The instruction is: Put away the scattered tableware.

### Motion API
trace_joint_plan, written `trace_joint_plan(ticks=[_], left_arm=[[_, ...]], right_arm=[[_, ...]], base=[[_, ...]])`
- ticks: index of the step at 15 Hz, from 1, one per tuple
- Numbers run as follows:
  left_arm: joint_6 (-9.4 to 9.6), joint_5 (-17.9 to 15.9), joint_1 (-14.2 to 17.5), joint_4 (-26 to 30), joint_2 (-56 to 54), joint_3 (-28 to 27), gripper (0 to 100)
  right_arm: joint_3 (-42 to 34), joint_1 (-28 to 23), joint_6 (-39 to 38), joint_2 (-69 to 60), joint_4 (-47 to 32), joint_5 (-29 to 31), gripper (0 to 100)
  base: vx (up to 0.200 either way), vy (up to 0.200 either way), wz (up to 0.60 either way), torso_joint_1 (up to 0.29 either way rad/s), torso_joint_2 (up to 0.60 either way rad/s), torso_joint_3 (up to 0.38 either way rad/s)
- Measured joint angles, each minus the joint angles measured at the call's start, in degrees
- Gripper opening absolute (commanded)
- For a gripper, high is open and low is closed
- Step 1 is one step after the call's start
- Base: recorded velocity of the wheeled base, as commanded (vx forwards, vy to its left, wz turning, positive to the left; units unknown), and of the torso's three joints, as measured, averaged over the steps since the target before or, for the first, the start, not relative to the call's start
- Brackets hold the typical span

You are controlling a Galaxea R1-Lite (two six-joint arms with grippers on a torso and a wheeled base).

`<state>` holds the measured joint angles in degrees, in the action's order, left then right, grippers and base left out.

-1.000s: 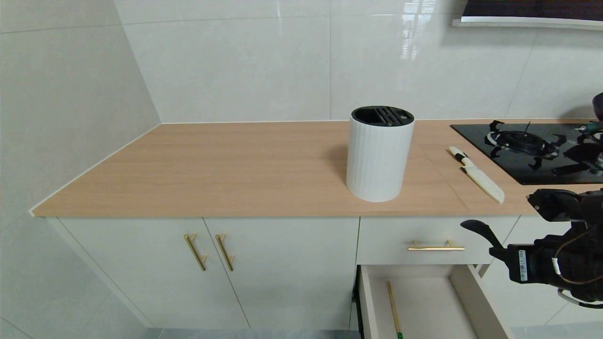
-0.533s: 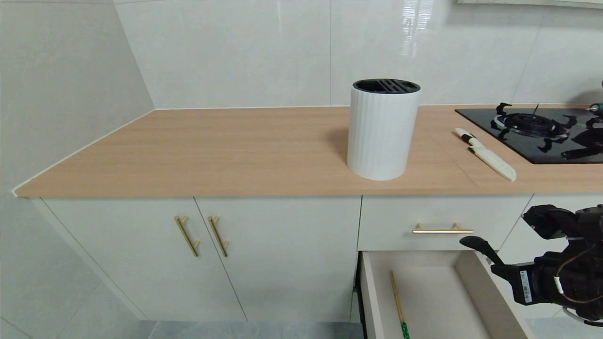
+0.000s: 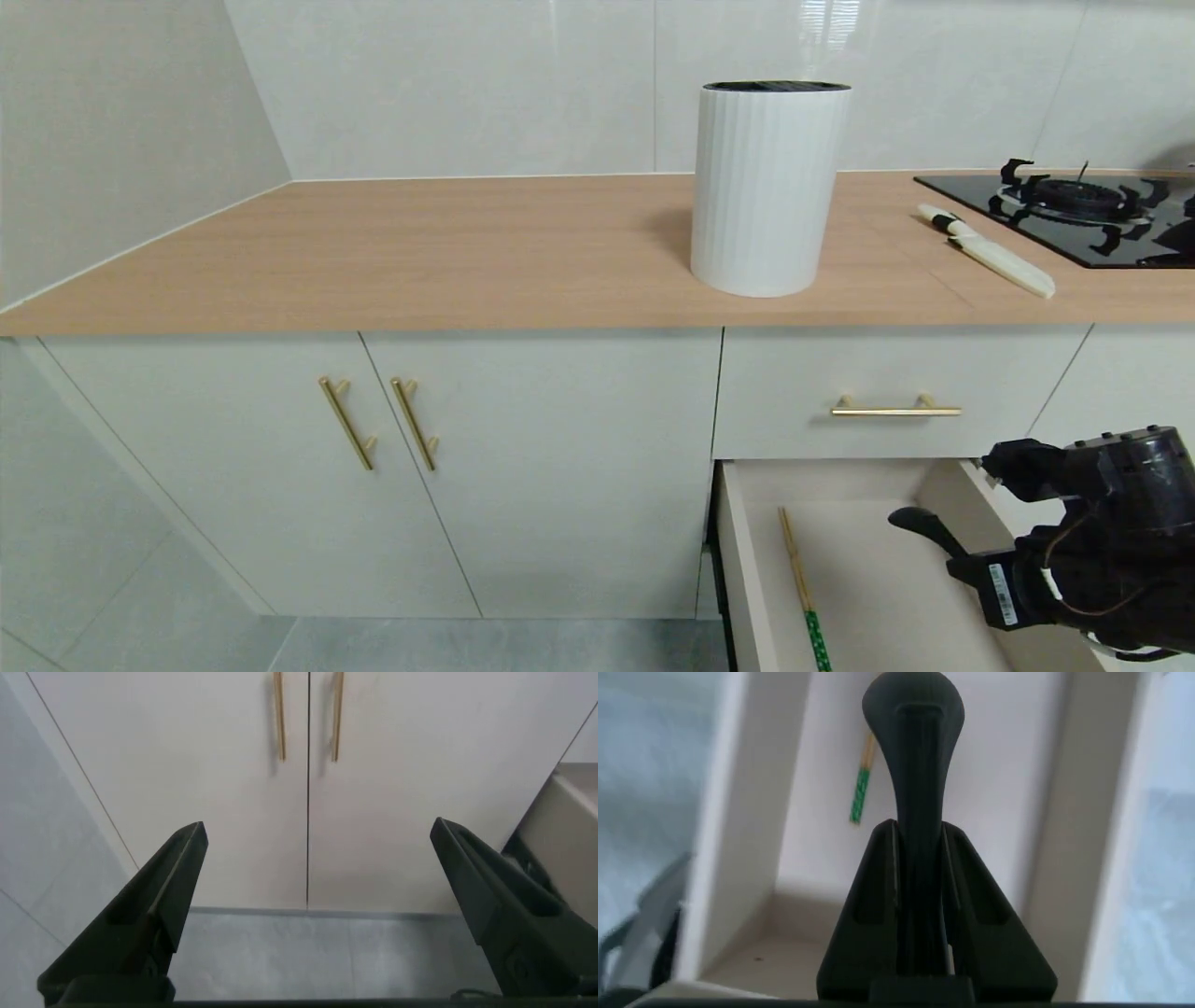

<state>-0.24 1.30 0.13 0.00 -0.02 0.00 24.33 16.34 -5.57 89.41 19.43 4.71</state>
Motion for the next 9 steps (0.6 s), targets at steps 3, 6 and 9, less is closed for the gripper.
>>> trace_joint_plan(ticks=[3, 6, 9], left_arm=[[0.00, 0.0, 0.0, 0.0, 0.0, 0.0, 100], [0.00, 0.0, 0.0, 0.0, 0.0, 0.0, 100], [0.02, 0.0, 0.0, 0.0, 0.0, 0.0, 100]], right_arm=[[-0.6, -1.6, -0.1, 4.9, 5.5, 0.1, 0], [-0.7, -2.7, -1.1, 8.2, 6.5, 0.1, 0], [-0.7, -2.9, -1.3, 9.7, 6.8, 0.1, 0]], base=[[0.000, 0.000, 0.00, -0.126, 0.46, 0.330], [0.000, 0.000, 0.00, -0.064, 0.35, 0.268], [0.000, 0.000, 0.00, -0.019, 0.06, 0.045]])
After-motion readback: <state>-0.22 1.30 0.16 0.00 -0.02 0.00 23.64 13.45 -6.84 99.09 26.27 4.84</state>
